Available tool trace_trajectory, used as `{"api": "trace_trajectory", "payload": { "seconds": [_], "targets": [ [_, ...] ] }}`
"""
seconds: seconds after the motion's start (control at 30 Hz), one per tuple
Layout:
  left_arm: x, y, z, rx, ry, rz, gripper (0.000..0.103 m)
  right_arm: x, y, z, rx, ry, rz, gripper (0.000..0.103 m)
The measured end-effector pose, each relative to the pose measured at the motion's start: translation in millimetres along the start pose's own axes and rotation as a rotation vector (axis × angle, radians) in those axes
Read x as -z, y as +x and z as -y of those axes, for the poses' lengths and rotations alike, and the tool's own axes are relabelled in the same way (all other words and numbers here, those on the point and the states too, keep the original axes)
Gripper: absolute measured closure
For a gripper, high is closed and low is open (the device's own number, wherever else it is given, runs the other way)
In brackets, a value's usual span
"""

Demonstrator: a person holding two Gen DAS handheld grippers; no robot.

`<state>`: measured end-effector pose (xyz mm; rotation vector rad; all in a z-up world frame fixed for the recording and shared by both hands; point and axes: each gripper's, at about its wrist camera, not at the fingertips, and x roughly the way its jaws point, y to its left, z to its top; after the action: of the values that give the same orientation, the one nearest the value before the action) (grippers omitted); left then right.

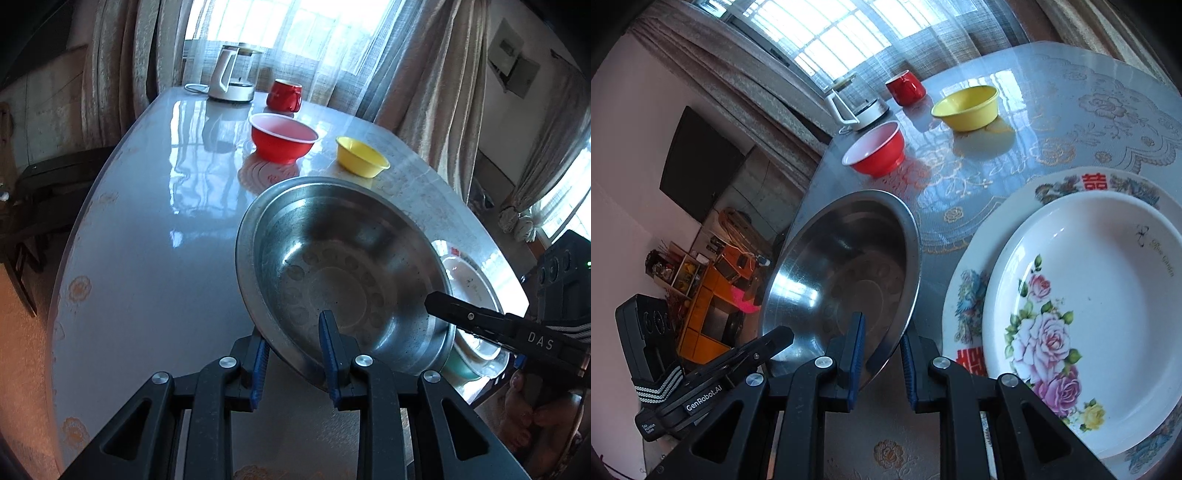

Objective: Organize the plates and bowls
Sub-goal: 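Lift the steel bowl and lower it beside the plate stack with both grippers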

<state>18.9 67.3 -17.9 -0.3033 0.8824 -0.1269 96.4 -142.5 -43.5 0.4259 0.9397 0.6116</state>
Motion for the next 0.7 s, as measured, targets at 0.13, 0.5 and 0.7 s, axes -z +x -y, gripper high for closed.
{"api": "trace_trajectory", "payload": {
  "seconds": [0.13,0.5,0.7],
  "targets": [
    [3,3,-4,0.005,-0.011,-0.014,0.076,0,4,-2,0.003,-0.006,-0.015,0.083],
    [6,5,-8,-0.015,-0.020,-0.015,0.076,3,13,-5,0.016,-0.012,-0.047,0.082],
    [7,6,-7,-0.021,-0.001,-0.012,0.074,0,13,-2,0.004,0.011,-0.052,0.077]
  ]
}}
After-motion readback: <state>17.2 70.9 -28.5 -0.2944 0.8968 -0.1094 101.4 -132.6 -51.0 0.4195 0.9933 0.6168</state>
